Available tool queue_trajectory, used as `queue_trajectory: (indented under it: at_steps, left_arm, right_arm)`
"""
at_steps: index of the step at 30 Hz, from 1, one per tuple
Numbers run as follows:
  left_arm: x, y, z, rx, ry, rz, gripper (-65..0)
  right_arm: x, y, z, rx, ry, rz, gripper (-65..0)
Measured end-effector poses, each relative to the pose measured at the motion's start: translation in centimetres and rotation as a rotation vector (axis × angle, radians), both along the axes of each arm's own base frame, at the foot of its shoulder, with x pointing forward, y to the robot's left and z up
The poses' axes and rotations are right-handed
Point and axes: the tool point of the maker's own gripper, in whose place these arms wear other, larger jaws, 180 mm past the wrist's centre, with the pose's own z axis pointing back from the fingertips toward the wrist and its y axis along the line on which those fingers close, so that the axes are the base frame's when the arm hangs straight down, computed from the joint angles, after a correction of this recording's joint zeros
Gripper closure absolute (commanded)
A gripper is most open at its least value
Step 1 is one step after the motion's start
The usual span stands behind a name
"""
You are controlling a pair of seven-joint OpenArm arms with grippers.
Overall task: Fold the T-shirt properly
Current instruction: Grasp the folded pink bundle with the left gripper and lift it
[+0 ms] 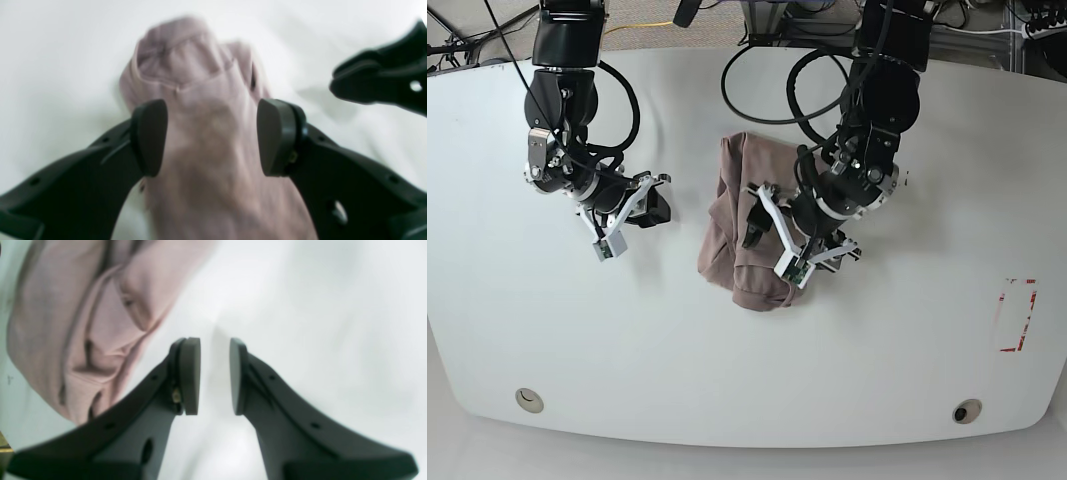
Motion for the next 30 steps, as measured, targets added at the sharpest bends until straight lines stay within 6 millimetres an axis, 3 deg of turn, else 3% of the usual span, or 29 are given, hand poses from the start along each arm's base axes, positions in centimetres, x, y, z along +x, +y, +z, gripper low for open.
queue_trajectory:
  at_steps: [7,12,15,18,22,25,30]
  left_arm:
    - [3.3,0.1,-2.7,-0.01,0.04,0.189,-50.1]
    - [2.0,-4.5,-7.4,0.124,0.09,0.053,-50.0]
    - [1.7,-5.2,-9.4,0.172,0.086,0.018,-50.0]
    - [2.4,-4.9,-10.0,0.165,0.062,0.02,-50.0]
    - [2.7,-3.3,-10.4,0.171,0.04,0.013,-50.3]
    - [3.3,-1.0,-10.6,0.188,0.024,0.032,-50.3]
    - [5.0,6.9,-10.7,0.236,0.005,0.14,-50.3]
  right_arm:
    - [0.1,-2.4,1.3,-0.024,-0.035,-0.042,-14.4]
    - [-0.1,-4.1,1.2,-0.039,-0.031,-0.084,-14.4]
    - [0.0,-3.9,1.3,-0.027,-0.036,-0.086,-14.3]
    - [0.0,-3.9,1.3,-0.026,-0.037,-0.087,-14.1]
    - [0.0,-3.9,1.3,-0.026,-0.036,-0.088,-14.1]
    - [0.0,-4.0,1.3,-0.03,-0.036,-0.089,-14.1]
    - [0.1,-3.8,1.7,-0.03,-0.05,-0.085,-14.1]
